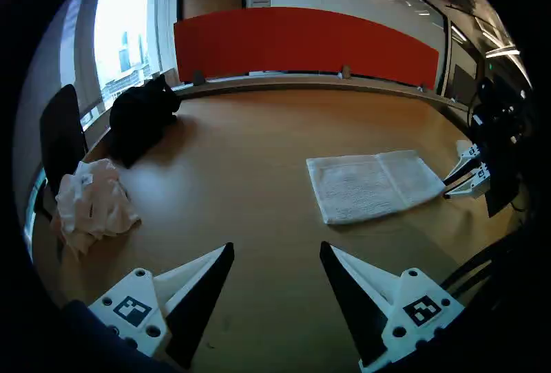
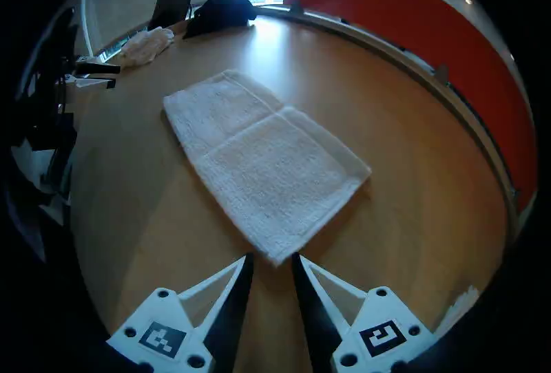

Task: Fold towel

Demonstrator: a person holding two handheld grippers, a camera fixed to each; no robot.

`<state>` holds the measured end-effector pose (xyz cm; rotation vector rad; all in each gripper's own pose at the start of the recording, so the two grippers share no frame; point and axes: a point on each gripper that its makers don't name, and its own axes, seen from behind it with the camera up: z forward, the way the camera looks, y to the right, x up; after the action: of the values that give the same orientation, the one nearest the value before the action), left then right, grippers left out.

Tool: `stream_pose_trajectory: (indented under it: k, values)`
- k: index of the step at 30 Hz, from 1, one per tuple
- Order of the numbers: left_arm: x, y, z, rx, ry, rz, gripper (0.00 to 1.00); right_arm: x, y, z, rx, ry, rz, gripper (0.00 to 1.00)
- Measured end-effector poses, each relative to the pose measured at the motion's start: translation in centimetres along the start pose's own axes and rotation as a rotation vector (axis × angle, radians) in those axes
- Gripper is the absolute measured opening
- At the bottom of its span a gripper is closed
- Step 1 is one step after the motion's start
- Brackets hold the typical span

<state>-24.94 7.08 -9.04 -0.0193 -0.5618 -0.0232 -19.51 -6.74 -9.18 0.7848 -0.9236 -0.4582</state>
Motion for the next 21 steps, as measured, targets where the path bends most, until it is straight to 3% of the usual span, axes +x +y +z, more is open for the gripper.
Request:
stream_pose_trajectory:
  k: [3, 8, 17, 21]
  values:
    - [0.11, -0.04, -0.10, 0.001, 0.003, 0.014, 0.92, -0.03, 0.07, 0.08, 0.001, -0.002, 0.003, 0.31]
    - [0.13, -0.10, -0.19, 0.002, 0.004, 0.017, 0.92, -0.07, 0.04, 0.00, 0.004, -0.004, 0.005, 0.28]
    - [0.25, -0.26, -0.24, 0.004, 0.006, 0.017, 0.92, 0.03, 0.15, -0.22, 0.003, 0.002, 0.016, 0.05]
    - [0.35, -0.30, -0.30, 0.005, 0.008, 0.015, 0.92, 0.52, 0.32, -0.58, -0.009, 0.018, 0.030, 0.04]
